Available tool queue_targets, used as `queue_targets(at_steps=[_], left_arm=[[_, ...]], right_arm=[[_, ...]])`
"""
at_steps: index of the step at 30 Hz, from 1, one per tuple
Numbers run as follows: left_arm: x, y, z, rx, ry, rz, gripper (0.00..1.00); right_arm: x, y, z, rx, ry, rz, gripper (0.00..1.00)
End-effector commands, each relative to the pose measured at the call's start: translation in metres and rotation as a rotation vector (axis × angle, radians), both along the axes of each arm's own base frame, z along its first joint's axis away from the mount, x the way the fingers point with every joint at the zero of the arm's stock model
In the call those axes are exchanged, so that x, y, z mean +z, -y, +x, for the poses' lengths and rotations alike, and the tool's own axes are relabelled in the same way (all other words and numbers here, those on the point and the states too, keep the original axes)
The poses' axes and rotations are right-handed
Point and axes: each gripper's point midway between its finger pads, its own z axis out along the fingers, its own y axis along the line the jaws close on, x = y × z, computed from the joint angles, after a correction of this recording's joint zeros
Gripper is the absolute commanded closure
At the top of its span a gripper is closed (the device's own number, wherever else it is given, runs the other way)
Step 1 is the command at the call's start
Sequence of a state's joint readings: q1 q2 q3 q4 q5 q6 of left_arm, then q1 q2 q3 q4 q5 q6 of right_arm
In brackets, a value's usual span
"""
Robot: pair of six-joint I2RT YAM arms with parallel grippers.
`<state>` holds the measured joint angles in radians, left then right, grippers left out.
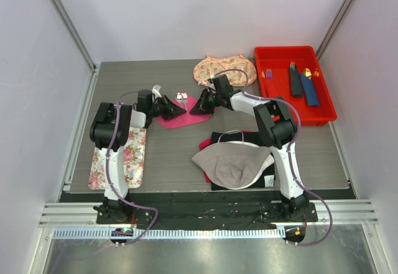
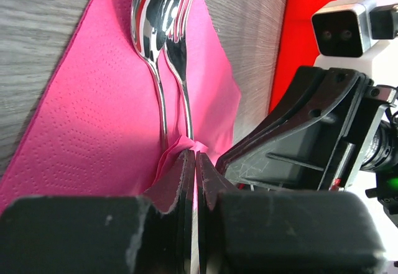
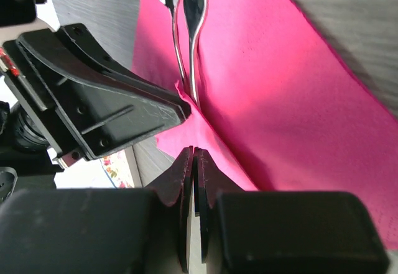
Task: Place the utensils on the paper napkin and roll it up
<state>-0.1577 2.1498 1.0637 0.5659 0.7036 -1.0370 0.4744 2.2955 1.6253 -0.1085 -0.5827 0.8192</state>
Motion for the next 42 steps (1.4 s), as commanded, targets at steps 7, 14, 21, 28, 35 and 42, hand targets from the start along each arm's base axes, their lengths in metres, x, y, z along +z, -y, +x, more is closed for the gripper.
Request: queue_targets(at_steps=[7,14,21,28,35,42], left_arm=[[0.001,-0.004,0.006,0.005,0.036,0.027,0.92],[0.026,0.004,0.007,-0.024,0.1,-0.045,0.88],[0.039,0.01,0.014,-0.026,0.136,-0.081,0.86],[0.022,0.008,0.013,-0.015,0.101,-0.06,0.87],[0.007,0.005,0.012,-0.008,0.065,-0.023,0.88],[0.001,0.004,0.012,-0.004,0.048,-0.014,0.88]], right_arm=[[-0.026,-0.001,0.008,-0.004,0.034,-0.072,0.9],[-0.035,0.005,0.004,0.0,0.024,-0.116,0.9],[-0.036,0.006,0.003,-0.004,0.019,-0.122,0.9],[-0.027,0.003,0.001,0.009,0.023,-0.101,0.91],[-0.003,-0.005,0.002,0.028,0.049,-0.049,0.9],[0.038,-0.003,0.006,0.032,0.123,-0.016,0.8]])
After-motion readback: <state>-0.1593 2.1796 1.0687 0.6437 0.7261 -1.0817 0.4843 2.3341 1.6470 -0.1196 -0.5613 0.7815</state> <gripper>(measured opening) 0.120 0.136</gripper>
